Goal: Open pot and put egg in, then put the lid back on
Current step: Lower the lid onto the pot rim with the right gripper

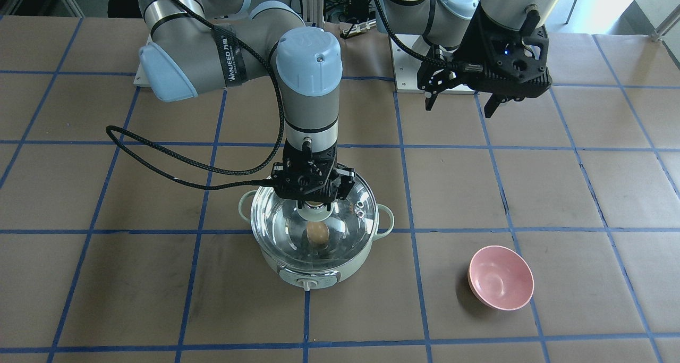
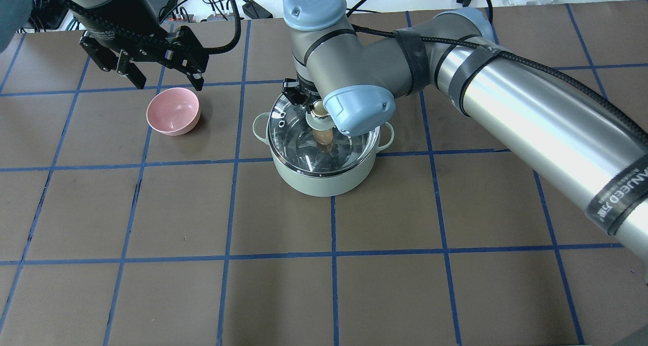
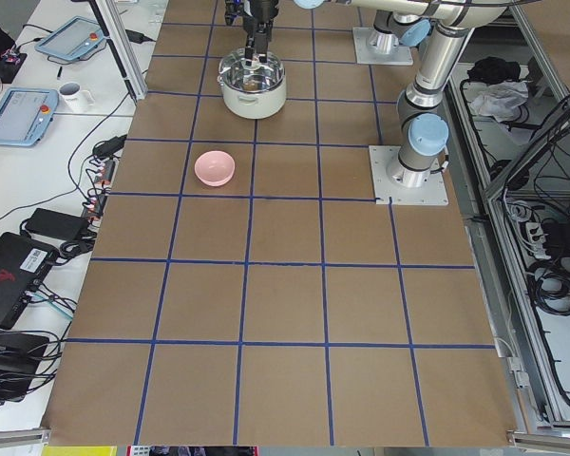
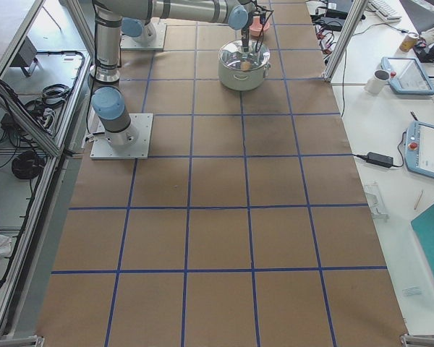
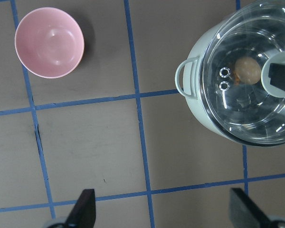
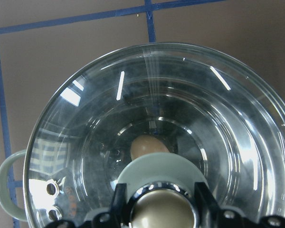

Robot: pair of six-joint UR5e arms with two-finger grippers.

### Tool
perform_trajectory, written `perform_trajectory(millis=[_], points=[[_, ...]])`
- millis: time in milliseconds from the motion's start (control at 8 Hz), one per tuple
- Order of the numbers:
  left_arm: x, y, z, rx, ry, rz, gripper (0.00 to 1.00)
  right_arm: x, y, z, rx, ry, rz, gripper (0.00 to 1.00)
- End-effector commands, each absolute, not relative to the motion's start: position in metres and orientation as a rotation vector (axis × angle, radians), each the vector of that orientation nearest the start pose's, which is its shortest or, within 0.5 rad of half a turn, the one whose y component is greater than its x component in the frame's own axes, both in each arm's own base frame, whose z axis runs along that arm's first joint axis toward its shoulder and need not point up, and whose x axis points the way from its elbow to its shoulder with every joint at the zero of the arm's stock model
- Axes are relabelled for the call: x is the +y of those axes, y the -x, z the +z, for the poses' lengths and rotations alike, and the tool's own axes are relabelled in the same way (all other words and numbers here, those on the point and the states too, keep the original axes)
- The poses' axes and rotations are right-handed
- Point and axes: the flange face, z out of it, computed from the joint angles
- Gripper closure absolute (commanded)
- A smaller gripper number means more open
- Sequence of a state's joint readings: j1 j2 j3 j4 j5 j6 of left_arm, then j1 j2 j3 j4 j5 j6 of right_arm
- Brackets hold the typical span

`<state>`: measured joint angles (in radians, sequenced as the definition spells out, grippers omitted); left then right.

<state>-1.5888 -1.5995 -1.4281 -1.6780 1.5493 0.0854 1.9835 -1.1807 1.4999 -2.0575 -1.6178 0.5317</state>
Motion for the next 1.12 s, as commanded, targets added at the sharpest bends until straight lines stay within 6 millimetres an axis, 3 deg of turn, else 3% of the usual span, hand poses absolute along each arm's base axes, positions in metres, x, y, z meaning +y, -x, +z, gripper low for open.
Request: perform_trajectory(millis=[0, 500, 1000], points=[[-0.4997, 0.1439, 0.5339, 3.158, -0.163, -0.018, 0.00, -0.5419, -0.3777, 0.3521, 3.084, -0.217, -0.269, 0.65], [-0.4966, 0.1469, 0.5276, 3.159, -0.167, -0.003, 0.00, -0.5393, -0.3799, 0.3587, 3.050, -0.232, -0.258, 0.71], [-0.4976, 0.1471, 0.5287, 3.160, -0.168, -0.020, 0.00, -0.5401, -0.3793, 0.3566, 3.062, -0.217, -0.260, 0.57]])
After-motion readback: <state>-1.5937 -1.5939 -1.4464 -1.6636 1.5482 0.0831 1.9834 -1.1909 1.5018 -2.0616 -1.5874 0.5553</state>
